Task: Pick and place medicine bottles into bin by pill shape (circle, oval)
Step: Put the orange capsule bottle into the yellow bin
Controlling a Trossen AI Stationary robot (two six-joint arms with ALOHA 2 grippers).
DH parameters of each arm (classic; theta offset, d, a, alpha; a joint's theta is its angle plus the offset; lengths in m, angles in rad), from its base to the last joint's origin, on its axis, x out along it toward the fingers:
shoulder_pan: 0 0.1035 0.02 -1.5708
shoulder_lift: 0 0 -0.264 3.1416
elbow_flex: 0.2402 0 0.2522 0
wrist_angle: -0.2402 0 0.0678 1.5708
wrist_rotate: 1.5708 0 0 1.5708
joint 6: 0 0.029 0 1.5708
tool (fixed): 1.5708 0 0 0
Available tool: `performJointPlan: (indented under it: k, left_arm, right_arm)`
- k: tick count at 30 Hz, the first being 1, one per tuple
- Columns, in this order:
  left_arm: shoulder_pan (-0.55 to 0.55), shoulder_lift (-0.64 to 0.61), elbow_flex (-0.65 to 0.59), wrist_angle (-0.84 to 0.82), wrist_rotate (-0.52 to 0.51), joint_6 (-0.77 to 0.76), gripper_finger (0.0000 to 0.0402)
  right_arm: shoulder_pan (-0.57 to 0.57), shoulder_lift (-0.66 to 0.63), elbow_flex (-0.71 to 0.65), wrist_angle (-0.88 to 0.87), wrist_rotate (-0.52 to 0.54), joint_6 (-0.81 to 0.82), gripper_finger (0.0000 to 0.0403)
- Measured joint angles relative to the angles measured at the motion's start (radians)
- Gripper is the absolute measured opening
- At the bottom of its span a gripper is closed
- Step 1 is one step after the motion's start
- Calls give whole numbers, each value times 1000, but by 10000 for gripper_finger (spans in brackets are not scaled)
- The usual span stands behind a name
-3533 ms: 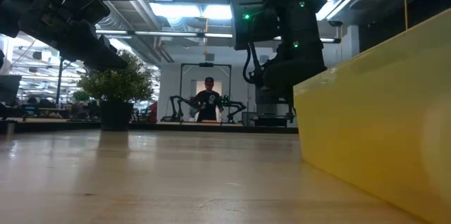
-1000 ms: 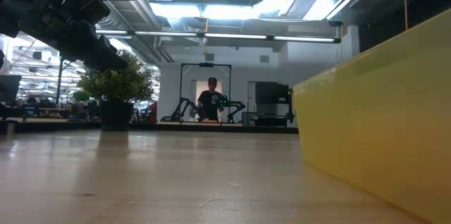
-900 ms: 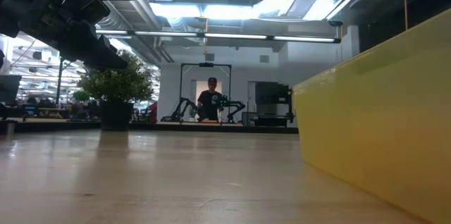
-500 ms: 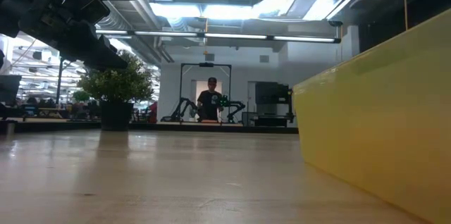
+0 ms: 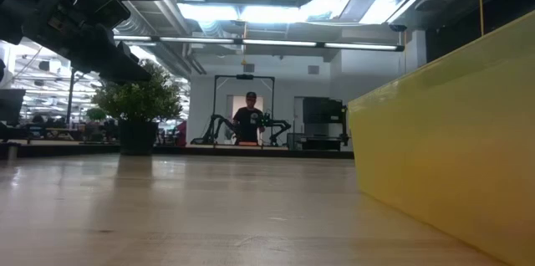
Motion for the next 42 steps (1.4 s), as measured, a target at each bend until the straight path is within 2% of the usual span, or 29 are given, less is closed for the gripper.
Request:
performJointPlan:
  k: [13, 16, 19, 24, 27, 33, 37, 42]
  left_arm:
    - [0, 0, 0, -3, -3, 4, 51]
    - [0, 0, 0, -2, -6, 4, 51]
    - [0, 0, 0, -2, -7, 7, 51]
    - [0, 0, 0, -2, -7, 7, 51]
    - [0, 0, 0, -2, -7, 7, 51]
    - [0, 0, 0, -1, -7, 7, 51]
    - [0, 0, 0, -1, -7, 7, 51]
    - [0, 0, 0, -1, -7, 7, 51]
  right_arm:
    - [-63, -31, 0, -128, -12, -4, 268]
    - [-79, -45, -5, -134, -6, -85, 268]
    - [-102, -86, -65, -139, 10, -173, 268]
    - [-136, -165, -235, -131, 7, -206, 268]
    - [-152, -223, -363, -45, -26, -206, 268]
    - [-157, -346, -606, 311, -60, -198, 268]
    - [-157, -405, -682, 439, -52, -160, 268]
    - [-157, -404, -692, 438, 36, -102, 268]
